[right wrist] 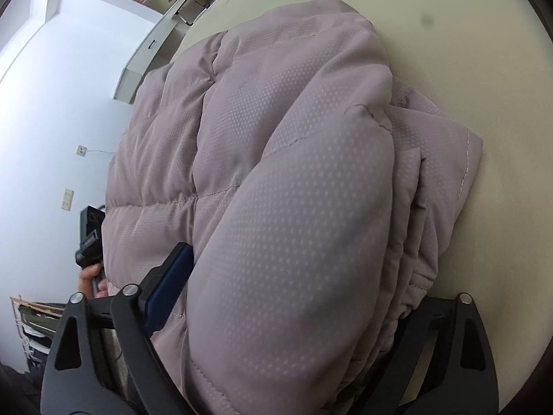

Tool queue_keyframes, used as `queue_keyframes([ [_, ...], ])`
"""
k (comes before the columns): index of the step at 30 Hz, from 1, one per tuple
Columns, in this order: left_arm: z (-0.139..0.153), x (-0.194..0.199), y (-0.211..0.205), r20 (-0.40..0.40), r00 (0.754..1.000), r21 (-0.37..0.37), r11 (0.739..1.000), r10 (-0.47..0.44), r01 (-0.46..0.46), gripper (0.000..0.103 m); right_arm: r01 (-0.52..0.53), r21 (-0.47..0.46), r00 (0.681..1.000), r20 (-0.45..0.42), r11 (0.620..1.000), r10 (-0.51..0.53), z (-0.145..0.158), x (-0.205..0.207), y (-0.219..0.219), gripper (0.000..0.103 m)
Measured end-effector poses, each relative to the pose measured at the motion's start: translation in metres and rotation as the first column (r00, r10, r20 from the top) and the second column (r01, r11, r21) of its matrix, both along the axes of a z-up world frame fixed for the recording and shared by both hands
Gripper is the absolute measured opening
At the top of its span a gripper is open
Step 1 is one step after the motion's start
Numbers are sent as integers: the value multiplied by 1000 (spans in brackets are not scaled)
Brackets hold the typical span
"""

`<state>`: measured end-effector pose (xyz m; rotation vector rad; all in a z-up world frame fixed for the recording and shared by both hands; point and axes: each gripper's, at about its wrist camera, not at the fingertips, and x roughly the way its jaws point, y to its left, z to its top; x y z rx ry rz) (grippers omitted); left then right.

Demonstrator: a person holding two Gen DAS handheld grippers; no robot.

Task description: Fold large clothes

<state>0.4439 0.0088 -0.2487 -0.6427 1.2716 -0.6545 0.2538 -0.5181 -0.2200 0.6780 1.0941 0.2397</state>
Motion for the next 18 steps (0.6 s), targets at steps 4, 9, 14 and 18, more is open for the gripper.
queue_keyframes([
  [4,26,-18,1,40,999,53,999,-11,9,41,11,-117,999,42,993,-6,31,-14,24,55],
  [9,67,-62,11,92,996,71,997,-18,12,38,0,-186,996,90,982,17,76,-52,60,46],
  [14,106,-135,45,137,990,82,997,-17,6,38,-28,-154,990,135,988,49,107,-118,103,45],
  [18,119,-191,77,142,990,76,997,-14,3,38,-37,-101,985,162,994,53,117,-174,132,44],
])
